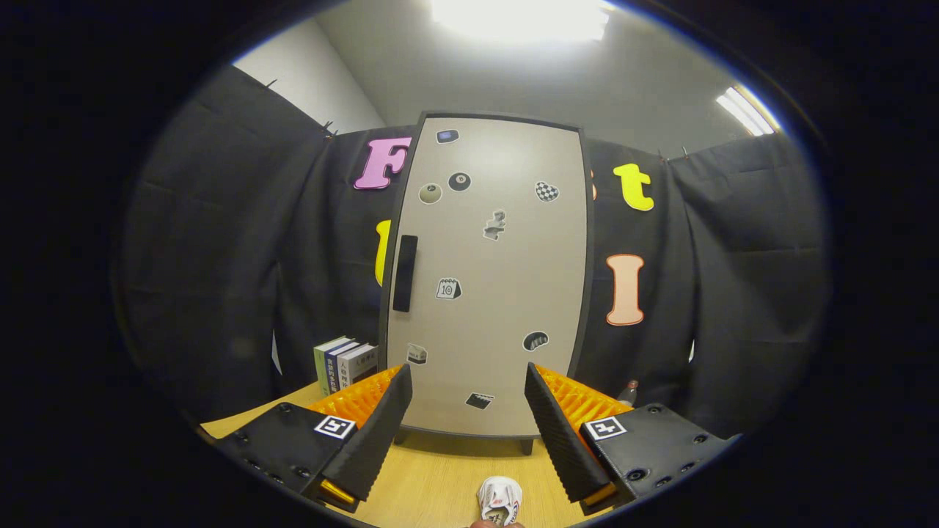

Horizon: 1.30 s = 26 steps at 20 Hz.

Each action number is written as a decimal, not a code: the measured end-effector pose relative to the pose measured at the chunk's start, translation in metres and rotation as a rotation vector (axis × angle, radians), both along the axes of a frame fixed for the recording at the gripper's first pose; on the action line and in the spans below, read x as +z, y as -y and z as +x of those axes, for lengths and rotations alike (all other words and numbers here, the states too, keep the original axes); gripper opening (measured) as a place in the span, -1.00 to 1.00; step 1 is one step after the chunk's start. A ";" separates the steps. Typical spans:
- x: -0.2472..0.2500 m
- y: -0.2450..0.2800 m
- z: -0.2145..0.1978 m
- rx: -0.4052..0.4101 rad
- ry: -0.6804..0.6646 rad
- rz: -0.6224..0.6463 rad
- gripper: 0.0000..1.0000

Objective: Open the shoe cabinet door, grab the shoes and put them into the shoe cabinet, then close the shoe cabinet door.

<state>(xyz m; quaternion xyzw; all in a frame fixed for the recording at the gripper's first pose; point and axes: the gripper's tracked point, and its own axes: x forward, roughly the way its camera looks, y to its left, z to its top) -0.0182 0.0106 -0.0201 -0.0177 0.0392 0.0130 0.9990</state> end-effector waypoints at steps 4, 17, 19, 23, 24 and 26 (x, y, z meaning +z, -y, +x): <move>0.002 -0.005 0.006 0.009 -0.018 0.001 0.95; 0.062 -0.040 0.108 0.025 -0.057 0.075 0.95; 0.073 -0.056 0.135 0.041 -0.041 0.074 0.95; 0.085 -0.076 0.185 0.045 -0.024 0.027 0.95; 0.084 -0.081 0.195 0.052 -0.030 0.016 0.95; 0.081 -0.095 0.212 0.067 -0.035 0.016 0.95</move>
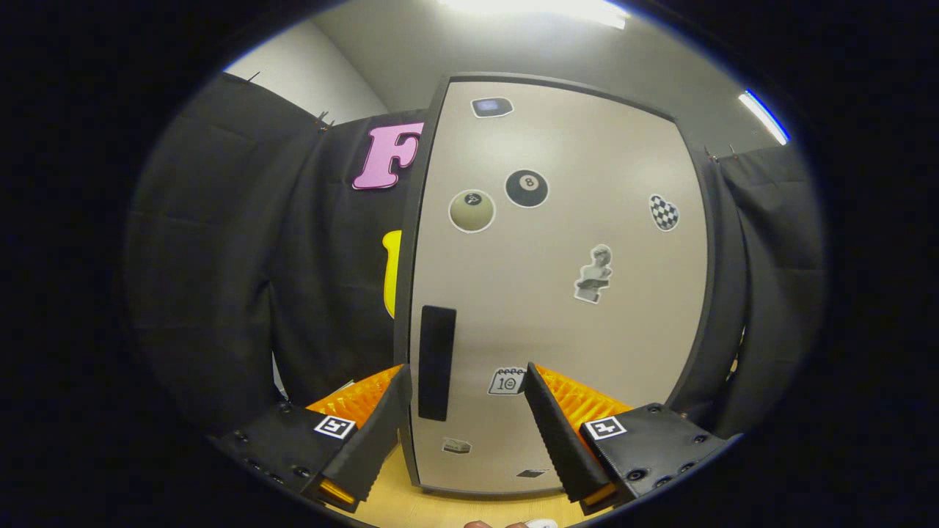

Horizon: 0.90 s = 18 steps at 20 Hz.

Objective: Open the shoe cabinet door, grab the shoes and put them into the shoe cabinet, then close the shoe cabinet door.

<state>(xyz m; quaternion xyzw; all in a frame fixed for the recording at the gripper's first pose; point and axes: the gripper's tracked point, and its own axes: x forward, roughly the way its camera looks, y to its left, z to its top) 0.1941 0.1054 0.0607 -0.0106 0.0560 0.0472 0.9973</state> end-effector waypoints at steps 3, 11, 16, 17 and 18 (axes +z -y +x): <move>-0.011 -0.017 0.024 0.023 -0.022 0.016 0.94; -0.030 -0.029 0.058 0.000 -0.048 -0.003 0.75; -0.032 -0.027 0.062 -0.026 -0.048 0.001 0.26; -0.031 -0.029 0.064 -0.014 -0.041 0.000 0.08; -0.031 -0.028 0.061 -0.019 -0.040 -0.005 -0.10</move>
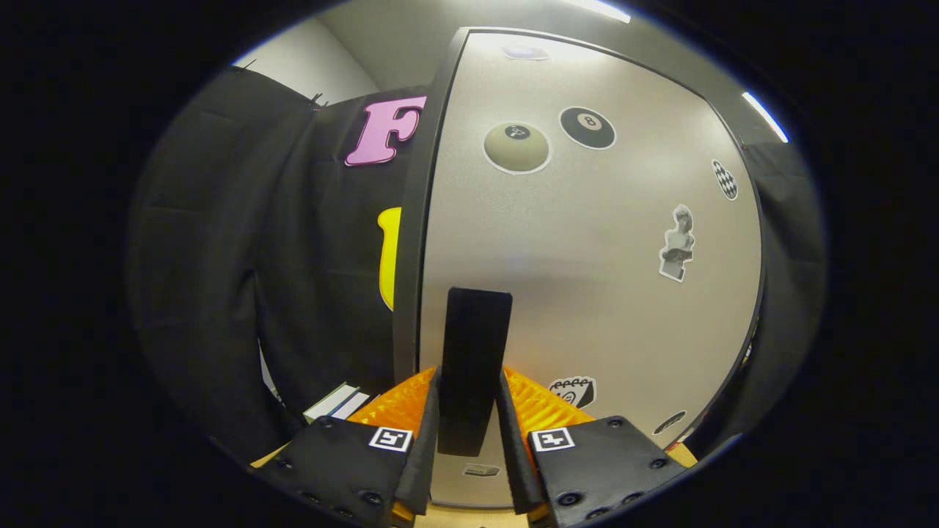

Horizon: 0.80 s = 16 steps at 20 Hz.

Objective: Open the shoe cabinet door, grab the shoes and put them into the shoe cabinet, then close the shoe cabinet door.

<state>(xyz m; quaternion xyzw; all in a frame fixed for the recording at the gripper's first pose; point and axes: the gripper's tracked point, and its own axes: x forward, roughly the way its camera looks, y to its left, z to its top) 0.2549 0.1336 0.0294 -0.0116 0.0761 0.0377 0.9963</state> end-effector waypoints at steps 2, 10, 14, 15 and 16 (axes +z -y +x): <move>-0.001 0.000 0.002 0.004 -0.001 0.022 -0.20; -0.001 -0.002 -0.001 0.063 -0.020 0.073 -0.69; 0.000 -0.001 -0.018 0.077 -0.027 0.065 -0.74; 0.001 0.000 -0.029 0.083 -0.028 0.062 -0.74; 0.001 0.003 -0.039 0.090 -0.027 0.061 -0.74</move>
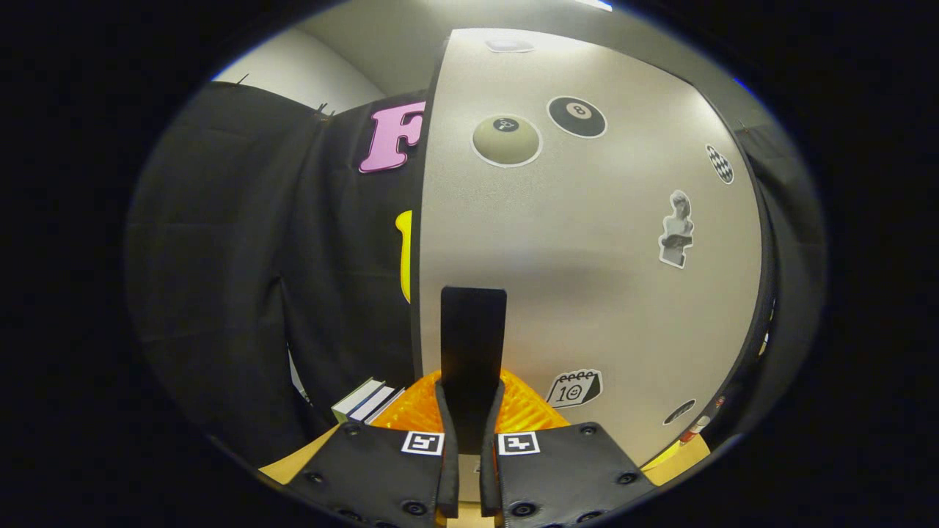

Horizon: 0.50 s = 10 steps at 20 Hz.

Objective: Open the shoe cabinet door, grab the shoes and put them into the shoe cabinet, then close the shoe cabinet door.

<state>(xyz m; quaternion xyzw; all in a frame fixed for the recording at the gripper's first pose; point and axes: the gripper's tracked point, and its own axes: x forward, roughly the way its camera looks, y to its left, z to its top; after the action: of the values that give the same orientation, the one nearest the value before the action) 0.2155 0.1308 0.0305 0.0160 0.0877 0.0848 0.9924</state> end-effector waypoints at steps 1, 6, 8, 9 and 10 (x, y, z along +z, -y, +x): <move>0.001 0.003 -0.011 0.009 0.000 -0.003 -0.74; 0.005 0.026 -0.069 0.042 0.026 -0.032 -0.74; 0.008 0.038 -0.094 0.061 0.018 -0.012 -0.75; 0.009 0.044 -0.106 0.073 0.012 -0.008 -0.75; 0.010 0.051 -0.115 0.081 0.014 -0.010 -0.75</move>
<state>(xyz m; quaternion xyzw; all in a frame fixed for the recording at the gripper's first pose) 0.1007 0.0796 0.0406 0.0067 0.0819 0.1245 0.9888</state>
